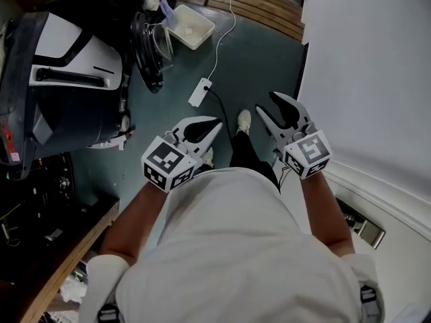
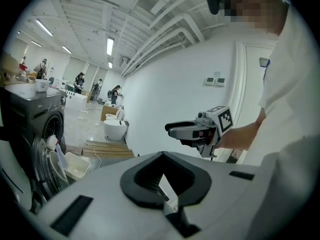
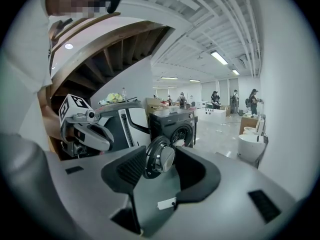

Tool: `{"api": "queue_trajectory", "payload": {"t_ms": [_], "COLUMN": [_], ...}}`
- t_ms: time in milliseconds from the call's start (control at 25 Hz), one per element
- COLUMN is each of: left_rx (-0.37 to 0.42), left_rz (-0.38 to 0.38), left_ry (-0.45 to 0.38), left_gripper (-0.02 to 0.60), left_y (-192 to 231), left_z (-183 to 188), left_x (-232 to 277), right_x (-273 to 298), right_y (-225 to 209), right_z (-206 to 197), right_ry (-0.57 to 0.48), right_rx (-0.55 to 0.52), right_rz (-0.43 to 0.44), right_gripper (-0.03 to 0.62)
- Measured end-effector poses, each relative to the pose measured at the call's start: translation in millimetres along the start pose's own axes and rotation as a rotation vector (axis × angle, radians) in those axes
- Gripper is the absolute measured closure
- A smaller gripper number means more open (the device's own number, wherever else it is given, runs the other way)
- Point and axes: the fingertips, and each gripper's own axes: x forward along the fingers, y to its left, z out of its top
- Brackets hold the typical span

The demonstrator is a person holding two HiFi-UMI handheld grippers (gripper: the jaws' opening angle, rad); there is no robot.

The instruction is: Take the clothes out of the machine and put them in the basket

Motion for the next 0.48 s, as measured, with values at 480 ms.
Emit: {"api": "queue_trajectory", "payload": {"t_ms": [480], "left_rx": [-0.059], "left_rz": [0.156], "left_ry": [0.012], "left_gripper": [0.584], "left_y": [87.1], "left_z": [79.6], "left_x": [124.6], "right_x": [80.8], "right_y": [-168.8], "right_z": [29.1], "right_ry": [-0.016], "right_rx": [-0.022], "right_rz": [0.150], "right_gripper": [0.419]}}
